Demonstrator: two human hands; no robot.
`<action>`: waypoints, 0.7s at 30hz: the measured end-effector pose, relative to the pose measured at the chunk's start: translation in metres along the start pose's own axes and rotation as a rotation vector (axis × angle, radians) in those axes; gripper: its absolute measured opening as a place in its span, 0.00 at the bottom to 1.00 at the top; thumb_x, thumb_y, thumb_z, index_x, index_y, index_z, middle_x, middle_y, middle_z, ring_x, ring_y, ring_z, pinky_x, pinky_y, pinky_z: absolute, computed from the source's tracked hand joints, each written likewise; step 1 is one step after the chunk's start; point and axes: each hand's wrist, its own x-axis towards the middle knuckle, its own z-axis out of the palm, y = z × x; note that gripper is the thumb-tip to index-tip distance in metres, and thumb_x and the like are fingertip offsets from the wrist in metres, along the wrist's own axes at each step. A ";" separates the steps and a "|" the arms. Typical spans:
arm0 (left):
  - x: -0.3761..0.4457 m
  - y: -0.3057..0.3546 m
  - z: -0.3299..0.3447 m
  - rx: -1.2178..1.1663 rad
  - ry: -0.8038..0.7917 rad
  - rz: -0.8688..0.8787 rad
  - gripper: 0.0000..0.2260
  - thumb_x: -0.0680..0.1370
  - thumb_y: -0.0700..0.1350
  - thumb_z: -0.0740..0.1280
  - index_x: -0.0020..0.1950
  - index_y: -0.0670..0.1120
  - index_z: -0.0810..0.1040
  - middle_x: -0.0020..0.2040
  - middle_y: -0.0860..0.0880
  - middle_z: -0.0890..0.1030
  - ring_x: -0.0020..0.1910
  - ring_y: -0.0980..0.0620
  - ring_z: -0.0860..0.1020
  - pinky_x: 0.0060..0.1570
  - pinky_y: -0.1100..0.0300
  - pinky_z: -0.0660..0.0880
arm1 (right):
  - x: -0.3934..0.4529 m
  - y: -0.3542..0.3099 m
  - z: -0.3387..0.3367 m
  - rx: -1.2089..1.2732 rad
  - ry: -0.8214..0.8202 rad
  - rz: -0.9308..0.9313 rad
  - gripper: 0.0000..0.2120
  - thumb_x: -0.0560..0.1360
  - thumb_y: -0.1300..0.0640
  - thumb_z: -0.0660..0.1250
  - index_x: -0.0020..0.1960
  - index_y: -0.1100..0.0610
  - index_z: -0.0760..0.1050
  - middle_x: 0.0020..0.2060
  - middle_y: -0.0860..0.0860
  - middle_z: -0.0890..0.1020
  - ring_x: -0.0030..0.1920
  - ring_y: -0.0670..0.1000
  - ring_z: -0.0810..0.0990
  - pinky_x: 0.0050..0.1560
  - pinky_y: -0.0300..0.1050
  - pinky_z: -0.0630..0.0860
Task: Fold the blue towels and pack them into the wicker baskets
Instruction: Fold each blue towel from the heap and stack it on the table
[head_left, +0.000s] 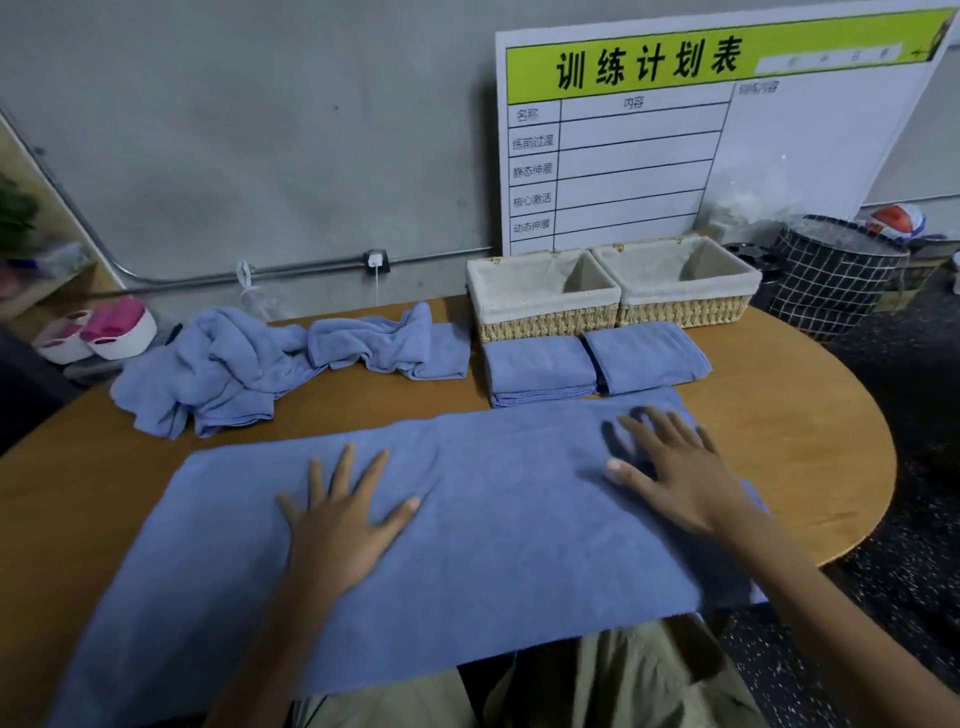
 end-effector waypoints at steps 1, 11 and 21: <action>-0.003 0.002 -0.003 0.000 0.000 -0.005 0.40 0.69 0.79 0.42 0.79 0.68 0.47 0.83 0.56 0.43 0.81 0.41 0.42 0.72 0.30 0.48 | 0.005 -0.009 0.003 0.043 0.012 -0.023 0.49 0.66 0.20 0.30 0.80 0.40 0.53 0.81 0.45 0.52 0.80 0.52 0.48 0.76 0.56 0.47; 0.011 -0.009 0.001 -0.017 0.055 -0.058 0.41 0.67 0.81 0.39 0.79 0.68 0.51 0.83 0.57 0.47 0.81 0.43 0.47 0.72 0.31 0.51 | 0.028 -0.007 0.019 0.032 -0.051 -0.016 0.48 0.65 0.18 0.33 0.80 0.38 0.48 0.81 0.42 0.45 0.81 0.50 0.42 0.78 0.55 0.47; 0.071 -0.031 -0.019 -0.262 0.439 0.113 0.14 0.82 0.52 0.62 0.62 0.48 0.82 0.60 0.49 0.82 0.57 0.42 0.79 0.54 0.43 0.75 | 0.072 -0.019 0.017 0.117 0.445 -0.154 0.17 0.81 0.46 0.56 0.51 0.54 0.80 0.46 0.53 0.79 0.43 0.61 0.76 0.42 0.53 0.72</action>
